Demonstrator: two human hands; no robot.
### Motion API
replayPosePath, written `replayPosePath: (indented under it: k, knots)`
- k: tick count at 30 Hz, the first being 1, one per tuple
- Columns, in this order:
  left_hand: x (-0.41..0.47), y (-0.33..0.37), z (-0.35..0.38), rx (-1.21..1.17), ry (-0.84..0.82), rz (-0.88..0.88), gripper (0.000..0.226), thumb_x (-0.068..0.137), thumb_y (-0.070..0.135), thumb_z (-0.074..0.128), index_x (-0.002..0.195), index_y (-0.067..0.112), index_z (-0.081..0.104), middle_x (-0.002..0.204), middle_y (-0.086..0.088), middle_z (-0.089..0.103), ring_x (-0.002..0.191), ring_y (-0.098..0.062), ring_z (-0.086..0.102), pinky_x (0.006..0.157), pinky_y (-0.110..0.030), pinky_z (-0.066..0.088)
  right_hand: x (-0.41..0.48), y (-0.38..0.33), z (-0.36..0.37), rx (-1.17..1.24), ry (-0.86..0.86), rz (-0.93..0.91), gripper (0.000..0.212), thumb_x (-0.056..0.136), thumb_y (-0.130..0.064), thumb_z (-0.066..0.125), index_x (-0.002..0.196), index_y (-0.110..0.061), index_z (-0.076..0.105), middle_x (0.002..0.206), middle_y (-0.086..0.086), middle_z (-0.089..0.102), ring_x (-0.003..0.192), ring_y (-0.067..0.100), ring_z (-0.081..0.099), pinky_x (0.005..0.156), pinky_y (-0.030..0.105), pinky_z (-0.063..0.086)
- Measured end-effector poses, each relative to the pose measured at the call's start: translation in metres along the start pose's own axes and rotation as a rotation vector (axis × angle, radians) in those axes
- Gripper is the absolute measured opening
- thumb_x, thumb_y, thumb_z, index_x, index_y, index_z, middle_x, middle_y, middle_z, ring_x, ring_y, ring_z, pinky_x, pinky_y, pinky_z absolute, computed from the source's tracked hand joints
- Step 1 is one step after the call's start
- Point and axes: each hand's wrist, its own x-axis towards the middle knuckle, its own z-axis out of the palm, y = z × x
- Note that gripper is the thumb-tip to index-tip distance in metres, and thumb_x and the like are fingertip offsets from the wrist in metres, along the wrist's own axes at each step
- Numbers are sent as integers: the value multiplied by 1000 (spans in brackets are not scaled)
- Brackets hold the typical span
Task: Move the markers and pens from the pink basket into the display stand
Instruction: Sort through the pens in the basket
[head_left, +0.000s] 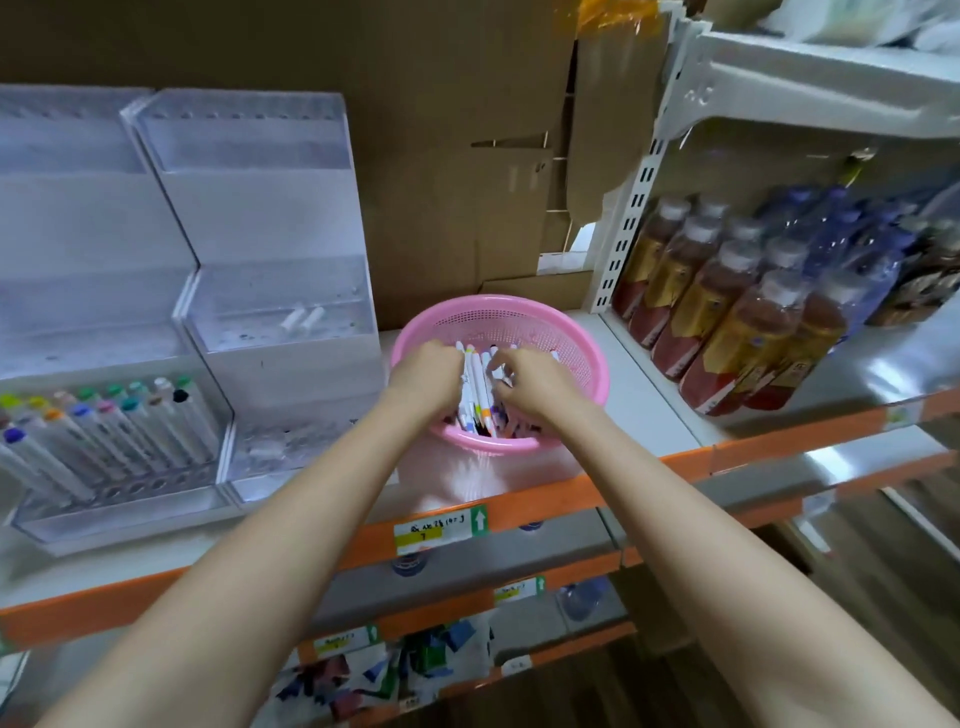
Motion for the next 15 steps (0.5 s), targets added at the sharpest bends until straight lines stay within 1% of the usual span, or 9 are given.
replayPosePath:
  k: [3,4,7,8,10,11,12,13,15]
  knots:
    - [6,5,2,27,14,-38,19,87,20,60,100,6,64,102,-13,64,94,-30,60,70,-34,42,10,0,2,-5,-10,18,27,88,-29,59,114,-21,60,113,6,62,108,28,56,93,46,45]
    - [7,6,1,46,16,-58,22,86,24,63,101,7,63,102,-12,65,94,-29,61,68,-34,41,13,0,2,1,-15,23,29,88,-31,60,115,-20,59,114,7,61,109,29,55,92,46,45]
    - [9,8,2,69,22,-99,27,86,28,65,104,8,60,101,-11,66,93,-29,62,66,-32,39,19,1,1,0,-3,56,31,89,-35,60,114,-16,58,114,6,59,109,28,55,84,40,45]
    - [9,8,2,53,35,-107,28,86,28,66,104,8,59,101,-12,66,93,-29,62,65,-32,39,21,1,1,-15,4,67,29,88,-36,60,109,-16,59,112,6,59,107,27,56,80,39,44]
    - [10,7,4,4,69,-117,31,85,29,68,105,8,57,102,-12,65,92,-30,62,65,-32,39,22,1,2,-44,21,87,22,84,-36,62,90,-15,59,104,5,56,101,27,56,73,36,41]
    - [10,6,5,-23,82,-122,31,85,29,68,106,8,57,102,-12,65,93,-30,62,65,-32,39,23,1,3,-53,29,95,21,80,-35,63,79,-15,55,100,5,54,100,28,56,71,36,39]
    - [10,6,5,-51,92,-132,32,85,28,69,106,8,57,102,-12,65,93,-30,62,65,-31,39,23,0,3,-60,31,101,24,77,-33,65,70,-16,49,97,5,51,99,28,55,72,37,38]
    - [10,5,6,-87,109,-144,30,85,27,68,105,7,58,101,-11,65,92,-29,61,65,-30,38,22,-1,4,-65,28,105,27,76,-32,65,67,-16,46,96,5,49,99,28,54,73,38,39]
    - [10,4,6,-164,152,-163,23,86,24,67,99,8,58,98,-11,65,88,-27,60,64,-30,36,21,-2,4,-64,32,108,24,77,-32,65,74,-15,49,102,6,51,101,28,52,82,41,40]
